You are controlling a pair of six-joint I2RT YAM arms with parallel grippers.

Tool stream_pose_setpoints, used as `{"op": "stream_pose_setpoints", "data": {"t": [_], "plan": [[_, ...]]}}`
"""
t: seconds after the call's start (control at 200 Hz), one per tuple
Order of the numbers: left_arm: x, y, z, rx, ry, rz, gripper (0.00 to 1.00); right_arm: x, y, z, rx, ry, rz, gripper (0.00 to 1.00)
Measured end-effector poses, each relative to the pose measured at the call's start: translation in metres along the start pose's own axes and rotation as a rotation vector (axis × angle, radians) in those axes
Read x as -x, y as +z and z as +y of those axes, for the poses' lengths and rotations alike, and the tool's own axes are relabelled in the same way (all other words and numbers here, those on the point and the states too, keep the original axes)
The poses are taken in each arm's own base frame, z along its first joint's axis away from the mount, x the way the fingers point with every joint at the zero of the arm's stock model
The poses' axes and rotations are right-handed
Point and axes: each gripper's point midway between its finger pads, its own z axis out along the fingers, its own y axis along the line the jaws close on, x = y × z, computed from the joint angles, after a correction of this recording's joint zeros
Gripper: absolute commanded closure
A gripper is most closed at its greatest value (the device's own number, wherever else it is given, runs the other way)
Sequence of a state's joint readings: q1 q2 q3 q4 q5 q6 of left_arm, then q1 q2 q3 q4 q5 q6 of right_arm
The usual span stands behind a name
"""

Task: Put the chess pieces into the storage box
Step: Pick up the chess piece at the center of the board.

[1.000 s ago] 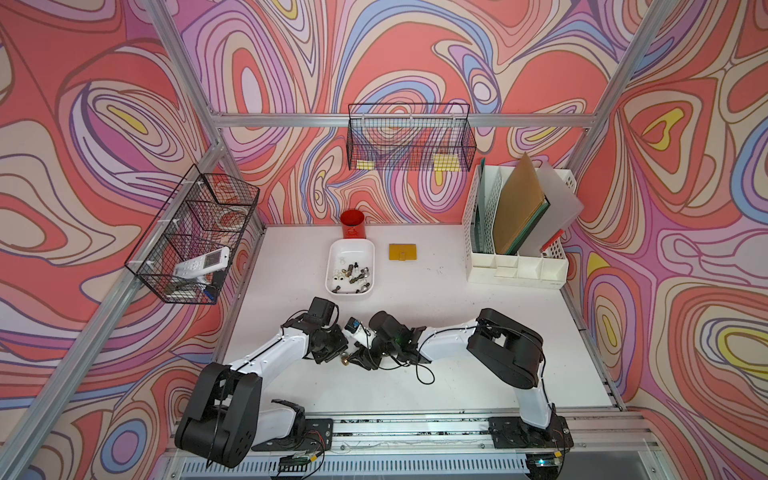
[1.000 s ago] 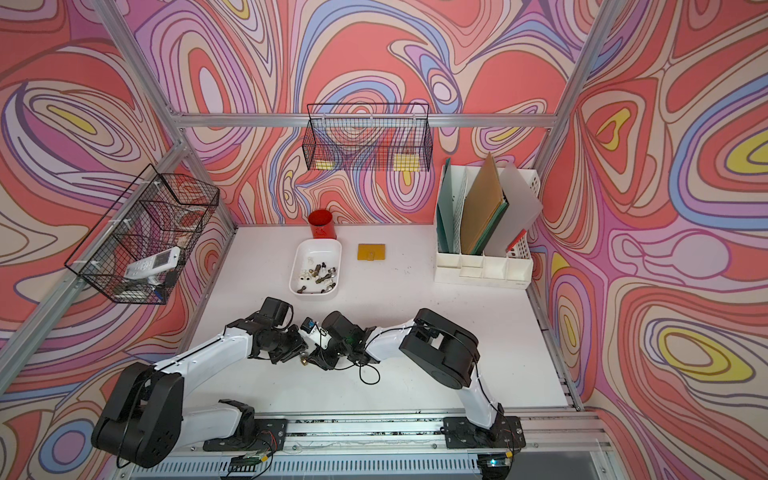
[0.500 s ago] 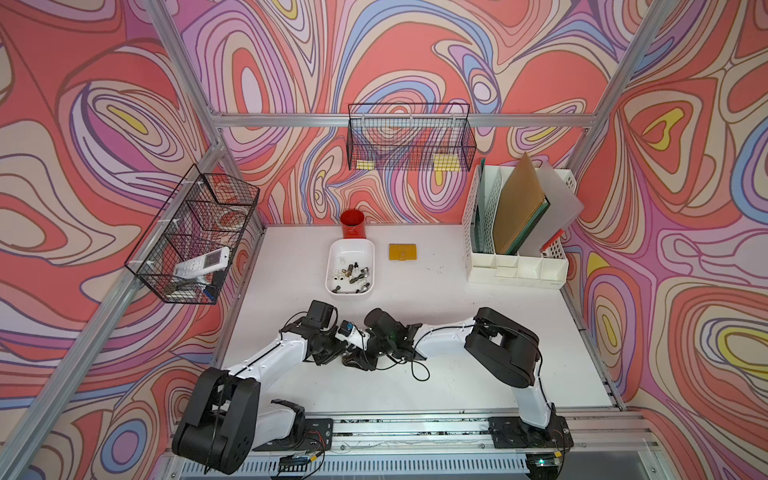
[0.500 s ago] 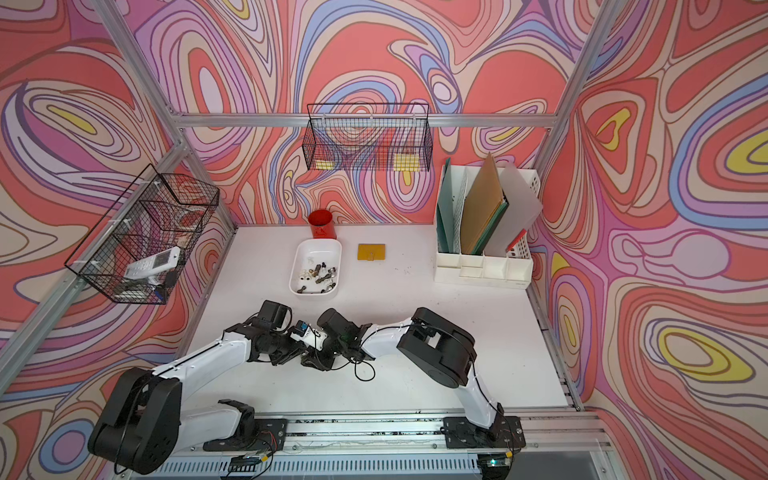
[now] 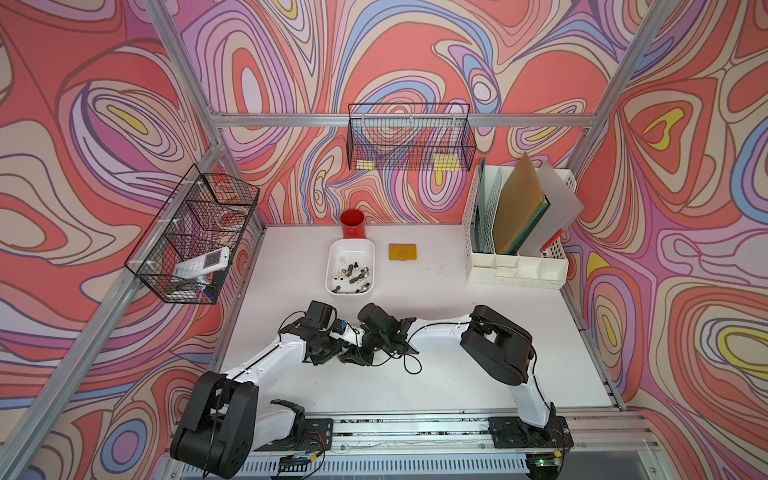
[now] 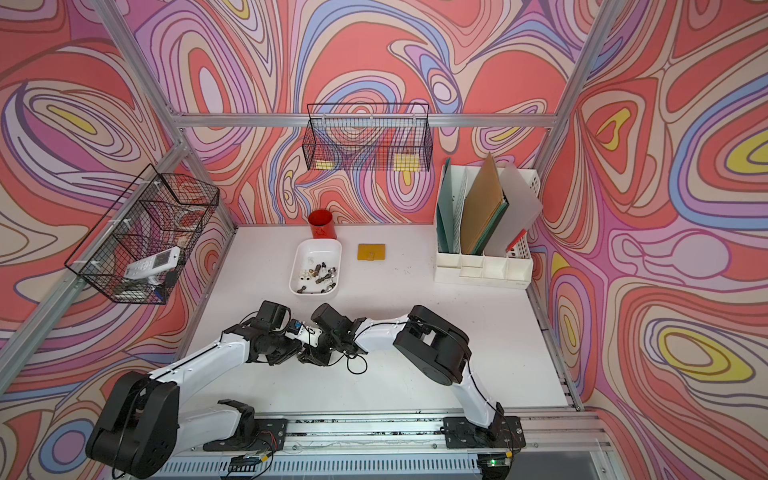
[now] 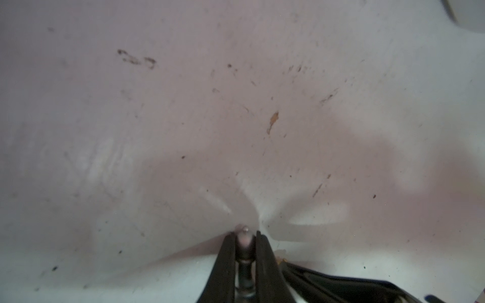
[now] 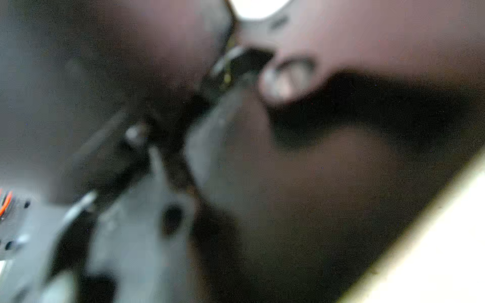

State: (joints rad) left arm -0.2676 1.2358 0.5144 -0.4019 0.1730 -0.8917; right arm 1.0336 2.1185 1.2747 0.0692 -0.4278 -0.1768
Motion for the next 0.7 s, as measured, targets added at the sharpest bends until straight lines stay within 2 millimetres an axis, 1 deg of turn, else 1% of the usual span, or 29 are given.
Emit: {"op": "stream_pose_setpoints", "data": {"t": [0.08, 0.31, 0.541, 0.701], "plan": [[-0.001, 0.0, 0.001, -0.001, -0.003, -0.003, 1.0, 0.0, 0.0, 0.001, 0.004, -0.011, 0.006, 0.54], [-0.002, -0.002, 0.003, -0.001, -0.016, -0.003, 1.0, -0.001, 0.0, 0.002, 0.009, -0.021, 0.009, 0.54], [-0.007, -0.01, 0.018, 0.063, -0.03, -0.008, 1.0, -0.007, 0.002, 0.005, 0.008, -0.021, 0.012, 0.54], [-0.006, -0.018, 0.024, 0.087, -0.032, -0.026, 1.0, -0.005, 0.001, 0.004, 0.003, -0.02, -0.001, 0.54]]}}
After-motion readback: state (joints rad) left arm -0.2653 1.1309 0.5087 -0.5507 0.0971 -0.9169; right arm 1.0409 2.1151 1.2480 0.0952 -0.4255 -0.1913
